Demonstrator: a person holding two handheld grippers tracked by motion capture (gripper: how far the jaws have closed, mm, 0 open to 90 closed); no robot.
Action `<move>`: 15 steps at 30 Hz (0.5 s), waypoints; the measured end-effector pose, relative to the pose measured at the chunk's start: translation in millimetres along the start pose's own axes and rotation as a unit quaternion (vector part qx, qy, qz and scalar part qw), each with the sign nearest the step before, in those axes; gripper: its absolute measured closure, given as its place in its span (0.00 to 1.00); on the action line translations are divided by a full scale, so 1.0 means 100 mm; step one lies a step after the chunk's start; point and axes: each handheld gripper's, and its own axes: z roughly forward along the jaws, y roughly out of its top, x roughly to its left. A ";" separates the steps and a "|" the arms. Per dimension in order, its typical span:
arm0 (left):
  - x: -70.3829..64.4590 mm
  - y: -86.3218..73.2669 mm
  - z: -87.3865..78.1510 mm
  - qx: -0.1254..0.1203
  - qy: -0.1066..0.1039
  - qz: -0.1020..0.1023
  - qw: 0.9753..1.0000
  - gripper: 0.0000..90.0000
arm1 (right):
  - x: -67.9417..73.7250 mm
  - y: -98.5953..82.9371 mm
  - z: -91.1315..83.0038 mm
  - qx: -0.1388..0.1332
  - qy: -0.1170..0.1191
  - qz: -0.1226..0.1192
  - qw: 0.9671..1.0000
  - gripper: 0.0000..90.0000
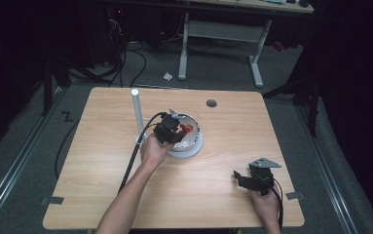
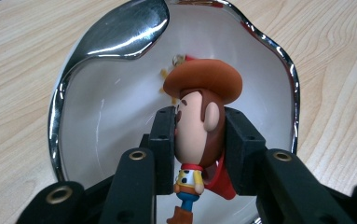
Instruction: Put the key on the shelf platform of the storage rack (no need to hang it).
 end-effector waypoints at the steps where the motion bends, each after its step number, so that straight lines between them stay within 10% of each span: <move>1: 0.00 0.00 0.00 0.000 0.003 -0.001 1.000 0.75 | 0.00 0.00 0.00 0.000 0.000 0.000 1.000 0.31; 15: 0.04 0.01 -0.13 -0.015 0.001 -0.006 1.000 0.58 | 0.00 0.00 0.00 0.000 0.000 -0.001 1.000 0.31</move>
